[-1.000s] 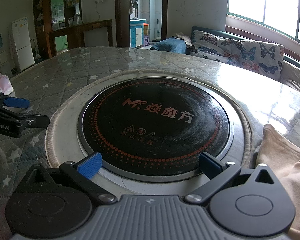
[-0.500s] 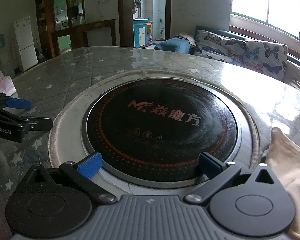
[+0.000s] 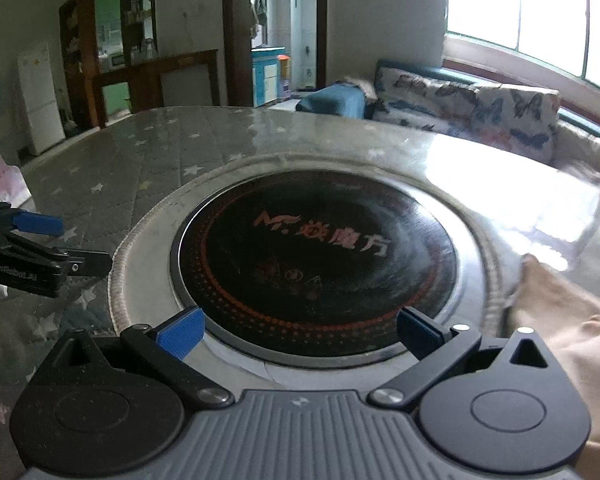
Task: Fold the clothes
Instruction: 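Move both tools toward the crumpled cream garment on the mattress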
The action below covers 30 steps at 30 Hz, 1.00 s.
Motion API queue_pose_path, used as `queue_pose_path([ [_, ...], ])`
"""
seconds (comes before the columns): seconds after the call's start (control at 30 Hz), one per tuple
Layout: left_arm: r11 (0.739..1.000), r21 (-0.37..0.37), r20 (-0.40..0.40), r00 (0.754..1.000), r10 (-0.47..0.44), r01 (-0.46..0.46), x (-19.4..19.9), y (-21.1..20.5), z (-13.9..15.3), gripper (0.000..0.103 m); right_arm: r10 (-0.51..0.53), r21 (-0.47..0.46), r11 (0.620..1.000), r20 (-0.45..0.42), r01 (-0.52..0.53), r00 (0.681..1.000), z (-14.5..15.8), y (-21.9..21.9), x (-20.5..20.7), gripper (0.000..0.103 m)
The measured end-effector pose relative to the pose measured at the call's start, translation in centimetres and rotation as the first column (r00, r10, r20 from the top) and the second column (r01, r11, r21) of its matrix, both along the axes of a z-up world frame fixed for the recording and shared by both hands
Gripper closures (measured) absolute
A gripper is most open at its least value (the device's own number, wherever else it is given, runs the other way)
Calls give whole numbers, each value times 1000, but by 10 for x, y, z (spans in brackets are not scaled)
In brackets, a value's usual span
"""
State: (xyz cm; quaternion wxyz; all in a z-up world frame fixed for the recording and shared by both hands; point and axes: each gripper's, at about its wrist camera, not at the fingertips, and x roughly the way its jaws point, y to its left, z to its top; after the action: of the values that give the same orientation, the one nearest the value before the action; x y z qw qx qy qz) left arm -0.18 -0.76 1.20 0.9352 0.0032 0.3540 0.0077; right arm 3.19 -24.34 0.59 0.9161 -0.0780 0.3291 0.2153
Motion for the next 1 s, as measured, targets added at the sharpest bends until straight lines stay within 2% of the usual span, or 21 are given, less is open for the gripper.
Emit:
queue_pose_path([
  [0.2,1000,-6,6,1000,-22,22,-11,-13,11,0,-24,-36,999,40,26,999,19,-2,-27,0],
  [0.47,994,-9,17,994,-105,106,-28,-45,26,0,-94,21,995,8,94,996,31,-25,-57,0],
  [0.7,983,-1,1,983,-185,185,-36,-74,28,0,-157,29,987,-32,158,987,31,-51,-87,0],
  [1.0,958,4,-2,958,-287,287,-49,-107,30,0,-287,-6,958,-57,287,956,24,-82,-123,0],
])
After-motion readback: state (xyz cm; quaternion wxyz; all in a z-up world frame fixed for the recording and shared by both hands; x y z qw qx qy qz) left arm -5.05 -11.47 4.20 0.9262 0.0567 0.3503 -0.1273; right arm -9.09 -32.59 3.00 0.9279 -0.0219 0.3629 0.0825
